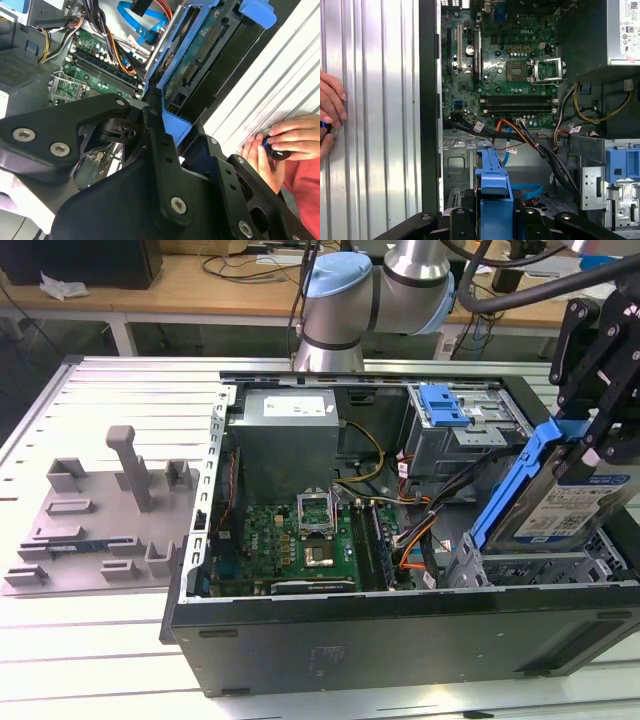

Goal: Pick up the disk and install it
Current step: 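Insert the disk into the insertion slot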

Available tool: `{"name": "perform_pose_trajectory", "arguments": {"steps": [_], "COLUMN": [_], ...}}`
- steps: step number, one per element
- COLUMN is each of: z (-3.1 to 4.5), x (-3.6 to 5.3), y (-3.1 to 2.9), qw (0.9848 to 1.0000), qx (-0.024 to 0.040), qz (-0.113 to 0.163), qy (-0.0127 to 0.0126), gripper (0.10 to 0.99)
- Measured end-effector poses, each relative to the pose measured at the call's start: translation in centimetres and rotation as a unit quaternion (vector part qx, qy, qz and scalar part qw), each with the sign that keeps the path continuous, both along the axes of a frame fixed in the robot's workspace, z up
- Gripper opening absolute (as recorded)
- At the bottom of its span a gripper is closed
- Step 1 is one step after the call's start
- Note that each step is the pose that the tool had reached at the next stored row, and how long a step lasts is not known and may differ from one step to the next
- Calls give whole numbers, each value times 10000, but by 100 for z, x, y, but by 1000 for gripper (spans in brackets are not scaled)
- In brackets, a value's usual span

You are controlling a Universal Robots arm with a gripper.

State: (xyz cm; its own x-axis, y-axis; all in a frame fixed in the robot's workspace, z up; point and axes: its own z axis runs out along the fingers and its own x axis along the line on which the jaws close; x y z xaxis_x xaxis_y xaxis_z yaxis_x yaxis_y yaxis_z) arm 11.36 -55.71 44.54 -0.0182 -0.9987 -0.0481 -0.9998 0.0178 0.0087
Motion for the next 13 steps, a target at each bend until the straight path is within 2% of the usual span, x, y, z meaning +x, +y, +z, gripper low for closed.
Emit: {"name": "perform_pose_trajectory", "arguments": {"steps": [7, 9, 11, 12, 13], "z": [-98, -175, -304, -323, -336], "x": [0, 0, -7, -11, -13], "y": [-4, -11, -36, -37, -37], "qw": [10000, 10000, 10000, 10000, 10000], "qx": [0, 1, 0, -2, 0], "qz": [0, 0, 0, 0, 0], "qy": [0, 0, -1, 0, 0], "gripper": [369, 369, 369, 369, 435]}}
